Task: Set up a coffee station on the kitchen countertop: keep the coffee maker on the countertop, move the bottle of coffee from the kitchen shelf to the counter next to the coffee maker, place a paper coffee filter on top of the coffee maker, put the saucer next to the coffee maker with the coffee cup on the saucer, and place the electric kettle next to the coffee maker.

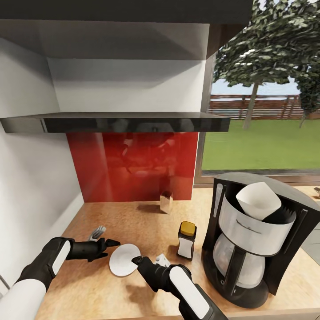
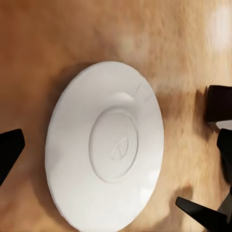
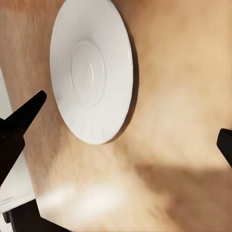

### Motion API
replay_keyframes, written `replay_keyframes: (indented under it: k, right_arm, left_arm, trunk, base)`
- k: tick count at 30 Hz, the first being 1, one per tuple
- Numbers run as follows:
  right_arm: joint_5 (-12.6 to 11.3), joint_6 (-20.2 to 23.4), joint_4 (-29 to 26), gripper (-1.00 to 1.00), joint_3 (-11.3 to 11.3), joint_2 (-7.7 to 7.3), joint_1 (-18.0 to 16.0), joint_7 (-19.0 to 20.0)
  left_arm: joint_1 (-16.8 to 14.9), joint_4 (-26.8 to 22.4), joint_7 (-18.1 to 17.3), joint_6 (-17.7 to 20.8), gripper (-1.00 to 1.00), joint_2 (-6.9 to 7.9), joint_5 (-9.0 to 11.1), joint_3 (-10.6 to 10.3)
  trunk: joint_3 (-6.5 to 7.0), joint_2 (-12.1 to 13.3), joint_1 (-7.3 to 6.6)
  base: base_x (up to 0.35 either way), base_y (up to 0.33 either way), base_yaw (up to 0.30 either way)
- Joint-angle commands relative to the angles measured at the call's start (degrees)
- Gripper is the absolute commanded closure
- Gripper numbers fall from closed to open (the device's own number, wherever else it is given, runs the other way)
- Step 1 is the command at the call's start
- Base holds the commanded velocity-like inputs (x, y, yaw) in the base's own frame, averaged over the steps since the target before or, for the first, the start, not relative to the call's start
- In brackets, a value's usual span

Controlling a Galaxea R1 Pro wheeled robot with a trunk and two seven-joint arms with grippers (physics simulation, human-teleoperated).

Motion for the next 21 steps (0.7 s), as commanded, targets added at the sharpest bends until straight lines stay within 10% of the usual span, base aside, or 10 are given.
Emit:
replay_keyframes:
  k: [1, 21]
  right_arm:
    - [-0.3, 0.1, -0.1, -1.00, 0.0, 0.00, 0.0, -0.4]
    - [-0.3, 0.1, 0.0, -1.00, 0.0, 0.00, 0.0, -0.4]
  left_arm:
    - [0.0, 0.0, -0.3, 0.2, -1.00, -0.01, -0.2, 0.1]
    - [0.0, 0.0, -0.2, 0.1, -1.00, 0.01, -0.3, 0.0]
  trunk:
    - [-0.03, 0.0, 0.03]
    - [-0.03, 0.0, 0.03]
  base:
    - [0.074, 0.005, 0.000]
    - [0.064, 0.018, 0.000]
